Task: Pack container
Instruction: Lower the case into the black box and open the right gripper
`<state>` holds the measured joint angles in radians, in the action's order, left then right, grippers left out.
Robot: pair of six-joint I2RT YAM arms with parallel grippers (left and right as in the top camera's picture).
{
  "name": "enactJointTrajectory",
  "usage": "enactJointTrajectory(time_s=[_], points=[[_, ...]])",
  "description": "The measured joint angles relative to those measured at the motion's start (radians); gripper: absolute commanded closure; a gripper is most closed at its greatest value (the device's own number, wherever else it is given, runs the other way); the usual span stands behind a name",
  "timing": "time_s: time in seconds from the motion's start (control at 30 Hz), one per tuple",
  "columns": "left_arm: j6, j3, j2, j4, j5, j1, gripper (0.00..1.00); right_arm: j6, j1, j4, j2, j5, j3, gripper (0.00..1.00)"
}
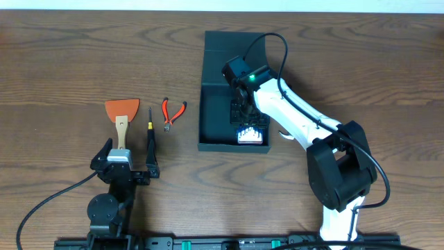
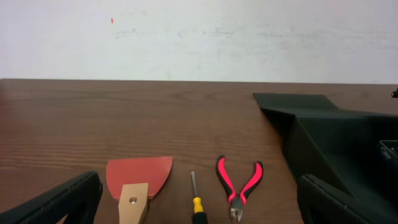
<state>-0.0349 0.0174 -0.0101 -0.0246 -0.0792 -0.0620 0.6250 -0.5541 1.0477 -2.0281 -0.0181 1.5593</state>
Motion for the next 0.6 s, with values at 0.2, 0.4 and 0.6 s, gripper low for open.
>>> enactJointTrajectory(time_s=[0.2,0.4,0.6], points=[[0.0,0.0,0.0,0.0,0.0,0.0,0.02,0.0,0.0,-0.008,0.0,0.0,0.0,0.69],[0.0,0.0,0.0,0.0,0.0,0.0,0.01,0.0,0.0,-0.026,0.0,0.0,0.0,0.69],[0.0,0.0,0.0,0.0,0.0,0.0,0.01,0.0,0.0,-0.054,0.0,0.0,-0.024,0.69]])
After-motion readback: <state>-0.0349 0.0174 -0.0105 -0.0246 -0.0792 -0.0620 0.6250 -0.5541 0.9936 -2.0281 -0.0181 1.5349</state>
